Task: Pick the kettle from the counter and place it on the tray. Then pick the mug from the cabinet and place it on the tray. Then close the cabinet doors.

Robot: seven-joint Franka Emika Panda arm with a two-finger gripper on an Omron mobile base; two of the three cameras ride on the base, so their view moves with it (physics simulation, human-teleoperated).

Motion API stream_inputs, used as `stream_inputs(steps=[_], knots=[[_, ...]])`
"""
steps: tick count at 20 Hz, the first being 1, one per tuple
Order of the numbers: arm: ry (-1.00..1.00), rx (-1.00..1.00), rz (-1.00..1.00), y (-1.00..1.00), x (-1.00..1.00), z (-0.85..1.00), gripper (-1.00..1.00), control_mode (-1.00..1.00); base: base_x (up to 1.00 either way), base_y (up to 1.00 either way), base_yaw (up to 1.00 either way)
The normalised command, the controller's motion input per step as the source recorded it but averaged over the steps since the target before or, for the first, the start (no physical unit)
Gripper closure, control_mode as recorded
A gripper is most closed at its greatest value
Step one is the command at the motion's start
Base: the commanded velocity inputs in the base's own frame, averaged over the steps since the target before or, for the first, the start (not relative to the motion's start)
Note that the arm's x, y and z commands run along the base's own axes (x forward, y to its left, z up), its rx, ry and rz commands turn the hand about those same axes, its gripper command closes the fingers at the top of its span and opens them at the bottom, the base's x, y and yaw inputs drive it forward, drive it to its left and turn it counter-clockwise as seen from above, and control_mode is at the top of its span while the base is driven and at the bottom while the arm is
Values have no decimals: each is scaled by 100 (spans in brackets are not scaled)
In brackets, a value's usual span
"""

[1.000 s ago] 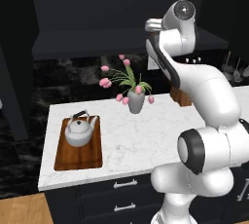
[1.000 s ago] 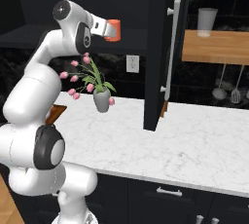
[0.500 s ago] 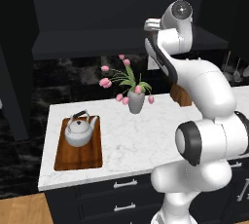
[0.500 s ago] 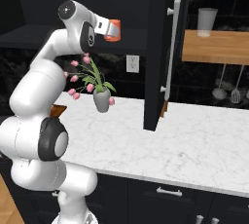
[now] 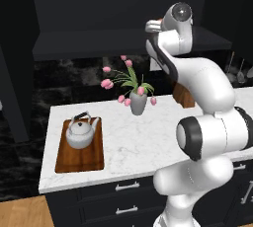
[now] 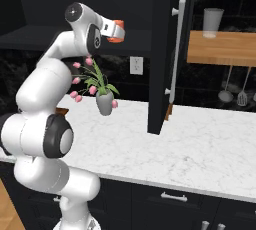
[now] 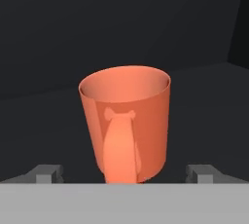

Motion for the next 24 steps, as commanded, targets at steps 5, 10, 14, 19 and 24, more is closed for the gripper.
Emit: stream_inputs(steps=[5,10,14,19,24], knots=[[0,0,0,0,19,-3,-100,-100,0,0,0],[0,0,0,0,19,-2,-100,-100,0,0,0],[0,0,0,0,4,-1,100,-100,0,0,0],[0,0,0,-5,0,-3,100,-100,0,0,0],[-1,-1,0,-7,0,-1,100,-100,0,0,0]])
